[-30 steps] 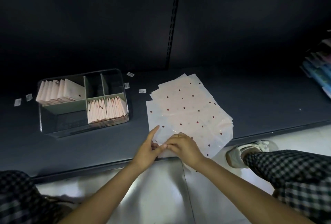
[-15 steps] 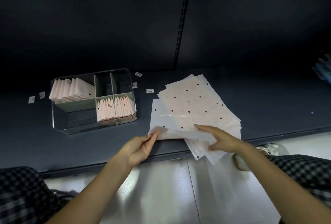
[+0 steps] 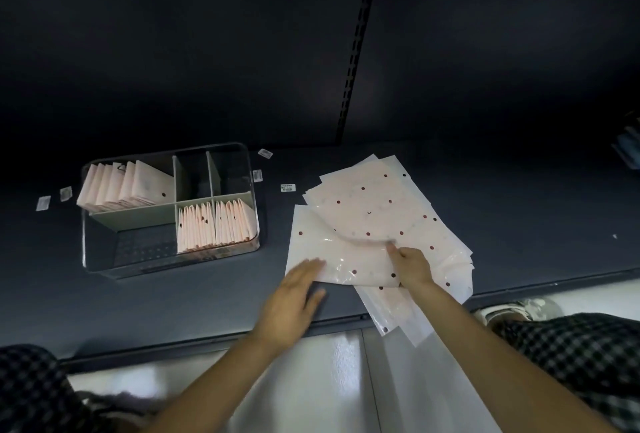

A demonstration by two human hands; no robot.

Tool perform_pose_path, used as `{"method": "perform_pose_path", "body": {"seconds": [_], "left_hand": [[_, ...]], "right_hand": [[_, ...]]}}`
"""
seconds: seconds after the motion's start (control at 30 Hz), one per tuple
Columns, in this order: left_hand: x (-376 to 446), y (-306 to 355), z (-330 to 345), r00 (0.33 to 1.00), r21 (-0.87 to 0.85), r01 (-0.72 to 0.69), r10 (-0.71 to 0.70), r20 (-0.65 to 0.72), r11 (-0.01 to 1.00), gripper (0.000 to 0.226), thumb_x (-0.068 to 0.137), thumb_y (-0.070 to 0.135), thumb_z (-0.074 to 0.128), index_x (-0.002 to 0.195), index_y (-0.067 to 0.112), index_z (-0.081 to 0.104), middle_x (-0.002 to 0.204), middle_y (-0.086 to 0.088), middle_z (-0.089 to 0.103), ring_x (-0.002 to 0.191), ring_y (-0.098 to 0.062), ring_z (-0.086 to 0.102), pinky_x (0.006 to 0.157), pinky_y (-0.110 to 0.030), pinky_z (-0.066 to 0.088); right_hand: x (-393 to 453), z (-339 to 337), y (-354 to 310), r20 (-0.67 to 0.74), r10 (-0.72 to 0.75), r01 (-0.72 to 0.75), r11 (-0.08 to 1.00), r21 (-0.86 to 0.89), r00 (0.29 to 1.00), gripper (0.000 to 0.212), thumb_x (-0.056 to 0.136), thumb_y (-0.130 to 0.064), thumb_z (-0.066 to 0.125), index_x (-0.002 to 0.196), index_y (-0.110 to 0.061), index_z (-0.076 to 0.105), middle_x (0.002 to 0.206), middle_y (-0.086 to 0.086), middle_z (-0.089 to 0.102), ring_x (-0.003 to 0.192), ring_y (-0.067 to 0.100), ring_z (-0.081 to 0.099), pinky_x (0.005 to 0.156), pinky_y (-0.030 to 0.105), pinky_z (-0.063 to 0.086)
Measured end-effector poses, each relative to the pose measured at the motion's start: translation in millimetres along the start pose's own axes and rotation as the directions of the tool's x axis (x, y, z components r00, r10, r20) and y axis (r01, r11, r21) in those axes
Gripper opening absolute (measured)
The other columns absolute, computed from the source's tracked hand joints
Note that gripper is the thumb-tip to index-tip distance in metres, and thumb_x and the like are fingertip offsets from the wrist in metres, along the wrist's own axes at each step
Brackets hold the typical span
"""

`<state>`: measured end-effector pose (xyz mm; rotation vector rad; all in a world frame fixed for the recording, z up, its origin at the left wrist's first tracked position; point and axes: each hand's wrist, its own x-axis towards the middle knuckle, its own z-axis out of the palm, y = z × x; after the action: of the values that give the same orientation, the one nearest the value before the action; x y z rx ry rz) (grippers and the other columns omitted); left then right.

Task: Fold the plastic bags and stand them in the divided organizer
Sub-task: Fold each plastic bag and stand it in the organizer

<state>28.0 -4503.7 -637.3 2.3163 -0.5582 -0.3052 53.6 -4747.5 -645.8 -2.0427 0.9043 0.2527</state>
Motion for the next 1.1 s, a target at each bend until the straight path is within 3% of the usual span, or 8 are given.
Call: {"method": "perform_pose_path", "body": {"seconds": [0.1,0.23,0.43,0.5,0.57,0.7,0.97,1.1], "left_hand": [[-4.1,-12.1,13.8,0.975,0.402,-0.154,0.072,0.211,0.903,0.062,0.099,0.046,0.028,0.151,0.021,0.005,0.155,0.006,-0.007,0.146,-0.016,-0.005,0.114,-0.025,-0.017],[-5.1,-12.0,13.2,0.971,0.557,-0.190,0.071,0.228,0.808,0.066,0.091,0.053,0.025,0.140,0.013,0.044,0.147,-0.006,0.038,0.134,-0.025,0.039,0.108,-0.039,0.015],[-3.6,-20.6,19.7,0.966,0.584,-0.189,0.044,0.254,0.790,0.069,0.094,0.058,0.019,0.145,0.014,0.034,0.152,-0.007,0.030,0.139,-0.027,0.028,0.108,-0.043,0.015],[-4.1,-19.7,19.0,0.968,0.580,-0.197,0.061,0.245,0.790,0.069,0.093,0.058,0.019,0.145,0.014,0.034,0.152,-0.007,0.030,0.139,-0.027,0.029,0.108,-0.042,0.016],[-3.3,-18.4,17.0,0.969,0.575,-0.193,0.064,0.237,0.795,0.068,0.093,0.058,0.020,0.144,0.016,0.036,0.150,-0.007,0.033,0.138,-0.027,0.032,0.108,-0.041,0.018],[3.5,-16.3,14.4,0.966,0.565,-0.176,0.032,0.256,0.806,0.059,0.093,0.061,0.018,0.148,0.037,0.019,0.157,-0.003,0.016,0.145,-0.024,0.012,0.118,-0.044,0.000],[28.6,-17.7,11.9,0.981,0.514,-0.115,0.015,0.194,0.850,0.055,0.092,0.061,0.033,0.144,0.044,0.026,0.147,0.007,0.026,0.135,-0.016,0.020,0.108,-0.032,0.015],[33.4,-17.6,-0.1,0.980,0.462,-0.091,-0.003,0.199,0.882,0.058,0.091,0.056,0.043,0.144,0.035,0.032,0.147,0.006,0.031,0.135,-0.015,0.025,0.106,-0.030,0.022]], "right_hand": [[8.3,1.5,-4.6,-0.001,0.072,-0.072,0.994,-0.079,0.997,0.052,0.097,-0.044,0.038,0.060,-0.008,0.048,0.063,0.005,0.050,0.064,0.023,0.051,0.066,0.033,0.050],[12.7,0.3,-11.9,0.013,0.150,-0.148,0.986,-0.075,0.989,0.048,0.095,-0.047,0.038,0.074,-0.007,0.053,0.073,0.008,0.055,0.079,0.032,0.060,0.080,0.043,0.056],[-12.6,-0.7,-4.3,-0.089,-0.080,0.052,0.961,-0.273,0.993,0.039,0.093,-0.045,0.047,0.102,-0.007,0.052,0.090,0.008,0.060,0.090,0.030,0.058,0.073,0.036,0.049],[-32.6,0.6,6.7,-0.200,-0.492,0.334,0.786,-0.520,0.847,0.036,0.087,-0.035,0.063,0.111,-0.010,0.054,0.100,0.008,0.061,0.094,0.030,0.057,0.073,0.036,0.047],[-46.0,4.0,13.4,-0.052,-0.777,0.587,0.515,-0.625,0.627,0.032,0.077,-0.024,0.076,0.105,-0.014,0.064,0.103,0.005,0.063,0.091,0.027,0.059,0.077,0.035,0.049],[-52.9,12.3,22.0,0.154,-0.883,0.749,0.271,-0.604,0.444,0.025,0.057,-0.016,0.090,0.077,-0.020,0.077,0.087,-0.003,0.072,0.078,0.017,0.069,0.070,0.025,0.055],[-48.6,12.2,19.8,0.269,-0.865,0.718,0.140,-0.682,0.424,0.038,0.031,-0.010,0.091,0.063,-0.019,0.074,0.077,-0.005,0.073,0.067,0.010,0.068,0.054,0.015,0.050],[-46.7,9.4,13.8,0.257,-0.798,0.698,0.262,-0.667,0.545,0.029,0.049,-0.008,0.089,0.069,-0.018,0.071,0.069,-0.007,0.069,0.061,0.010,0.064,0.047,0.017,0.049]]}}
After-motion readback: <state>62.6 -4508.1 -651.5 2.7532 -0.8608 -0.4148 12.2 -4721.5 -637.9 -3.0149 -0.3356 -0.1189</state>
